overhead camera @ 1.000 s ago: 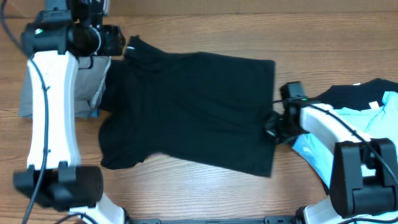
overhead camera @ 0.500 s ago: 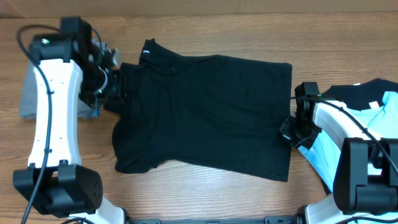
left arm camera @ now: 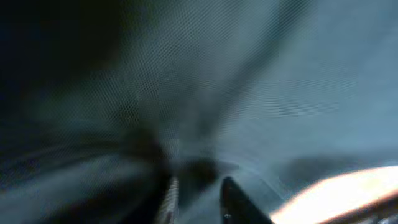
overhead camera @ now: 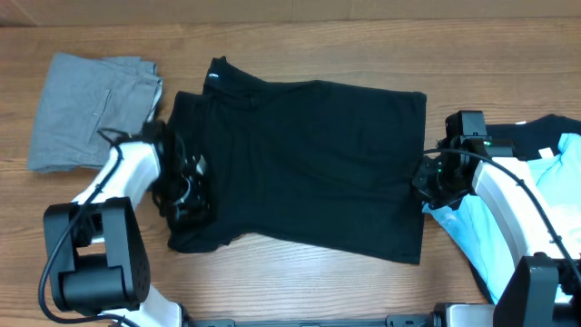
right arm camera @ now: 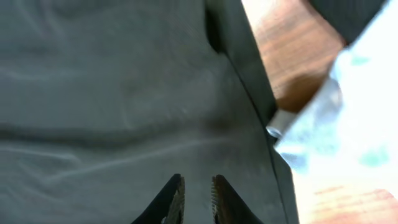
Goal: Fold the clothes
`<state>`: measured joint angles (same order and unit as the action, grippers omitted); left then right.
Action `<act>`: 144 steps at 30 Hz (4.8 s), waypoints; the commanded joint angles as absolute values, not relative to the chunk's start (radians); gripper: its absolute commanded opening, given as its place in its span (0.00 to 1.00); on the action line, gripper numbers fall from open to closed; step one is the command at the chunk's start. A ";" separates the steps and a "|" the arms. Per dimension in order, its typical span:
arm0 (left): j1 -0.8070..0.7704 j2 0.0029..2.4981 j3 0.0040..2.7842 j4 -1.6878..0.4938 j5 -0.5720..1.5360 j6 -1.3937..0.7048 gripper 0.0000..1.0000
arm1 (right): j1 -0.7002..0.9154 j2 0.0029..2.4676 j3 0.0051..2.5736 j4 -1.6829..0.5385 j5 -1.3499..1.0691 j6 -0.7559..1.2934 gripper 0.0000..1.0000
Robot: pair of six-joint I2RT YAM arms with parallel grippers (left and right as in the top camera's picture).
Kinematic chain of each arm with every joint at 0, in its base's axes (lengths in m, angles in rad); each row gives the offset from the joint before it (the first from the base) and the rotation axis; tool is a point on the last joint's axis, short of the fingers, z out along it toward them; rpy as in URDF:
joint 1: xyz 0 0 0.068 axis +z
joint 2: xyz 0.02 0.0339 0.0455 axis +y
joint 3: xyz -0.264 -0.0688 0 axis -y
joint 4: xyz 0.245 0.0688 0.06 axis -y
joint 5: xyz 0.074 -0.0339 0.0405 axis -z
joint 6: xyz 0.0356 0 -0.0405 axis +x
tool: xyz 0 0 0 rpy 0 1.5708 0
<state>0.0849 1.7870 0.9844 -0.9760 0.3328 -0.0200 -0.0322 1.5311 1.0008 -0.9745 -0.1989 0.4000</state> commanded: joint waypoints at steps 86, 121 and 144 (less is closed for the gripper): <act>0.208 1.785 1.259 -1.203 0.367 0.045 0.39 | -0.062 2.172 1.068 -0.012 -0.001 0.711 0.04; 0.208 1.785 1.259 -1.173 0.367 0.053 0.41 | -0.100 2.178 1.276 -0.400 -0.080 0.671 0.04; 0.207 1.785 1.285 -1.146 0.389 0.083 0.45 | -0.108 2.001 1.732 -0.792 -0.270 0.381 0.09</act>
